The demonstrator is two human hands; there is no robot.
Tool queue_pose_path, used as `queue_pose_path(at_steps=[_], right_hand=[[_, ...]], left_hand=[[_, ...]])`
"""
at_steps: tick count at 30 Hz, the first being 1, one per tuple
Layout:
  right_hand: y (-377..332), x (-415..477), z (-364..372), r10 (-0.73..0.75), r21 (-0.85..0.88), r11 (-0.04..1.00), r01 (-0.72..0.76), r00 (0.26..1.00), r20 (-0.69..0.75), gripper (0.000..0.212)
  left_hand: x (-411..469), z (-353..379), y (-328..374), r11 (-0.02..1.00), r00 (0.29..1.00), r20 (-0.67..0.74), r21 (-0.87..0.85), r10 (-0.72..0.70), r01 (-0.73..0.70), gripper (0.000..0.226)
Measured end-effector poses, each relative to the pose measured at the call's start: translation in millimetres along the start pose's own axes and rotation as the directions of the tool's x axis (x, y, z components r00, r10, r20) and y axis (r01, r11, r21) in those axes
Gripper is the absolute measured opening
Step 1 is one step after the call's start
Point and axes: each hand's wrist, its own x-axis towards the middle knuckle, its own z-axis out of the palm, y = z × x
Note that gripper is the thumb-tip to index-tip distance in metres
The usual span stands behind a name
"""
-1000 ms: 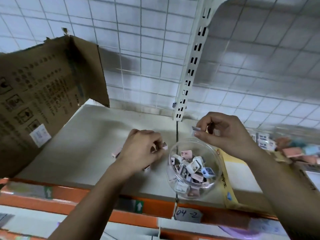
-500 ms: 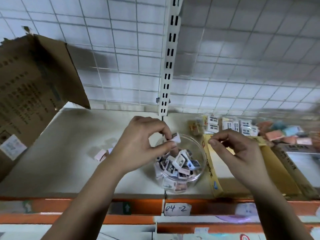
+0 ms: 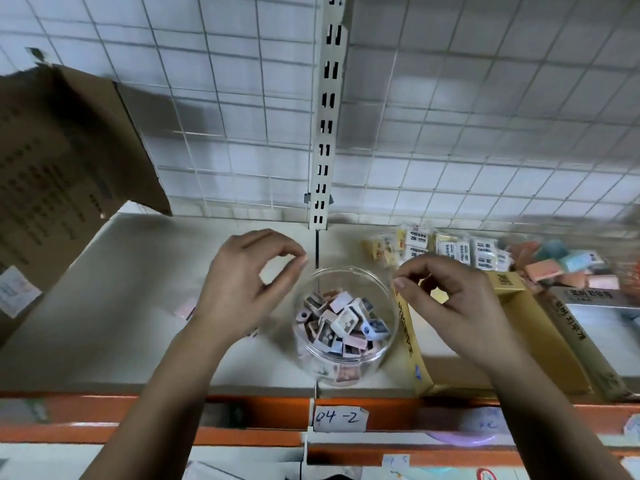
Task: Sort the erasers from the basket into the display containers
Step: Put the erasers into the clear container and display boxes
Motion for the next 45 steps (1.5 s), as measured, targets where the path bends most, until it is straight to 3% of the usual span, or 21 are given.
queue_pose_path(at_steps=[4,8,11,15,18,25,29,36,40,45], right_hand=[[-15,38,7,-0.107,0.02,0.994,0.105,0.979,0.176,0.003],[-25,83,27,-0.164,0.016,0.985,0.172,0.902,0.398,0.004],[-28,116,48,-0.17,-0.026,0.974,0.225,0.802,0.573,0.009],[-34,146,81,-0.094,-0.116,0.946,0.303,0.598,0.796,0.014],[-37,155,108,-0.041,-0.165,0.911,0.377,0.482,0.875,0.023],[-35,154,142,0.035,-0.227,0.841,0.491,0.368,0.929,0.024],[-31,154,142,0.026,-0.222,0.855,0.47,0.388,0.921,0.017],[-15,155,109,-0.03,-0.122,0.971,0.205,0.615,0.788,0.017],[-6,149,85,-0.027,0.005,1.0,0.031,0.751,0.66,0.017],[-6,136,55,0.032,0.053,0.996,-0.073,0.833,0.552,0.021]], left_hand=[[-26,-22,-22,0.982,0.982,-0.12,0.106,-0.145,0.157,0.014],[-50,-36,-32,0.947,0.95,-0.202,0.172,-0.237,0.272,0.013],[-65,-37,-38,0.924,0.941,-0.219,0.231,-0.256,0.305,0.017],[-82,-36,-51,0.912,0.951,-0.15,0.278,-0.268,0.301,0.017],[-84,-35,-53,0.903,0.946,-0.155,0.286,-0.286,0.32,0.014],[-82,-33,-54,0.901,0.946,-0.133,0.292,-0.295,0.322,0.013],[-82,-33,-50,0.915,0.952,-0.086,0.265,-0.293,0.305,0.02],[-82,-36,-45,0.977,0.958,0.238,0.181,-0.157,0.115,0.026],[-79,-37,-47,0.977,0.943,0.301,0.194,-0.142,0.086,0.025],[-70,-32,-52,0.978,0.943,0.318,0.209,-0.097,0.03,0.014]])
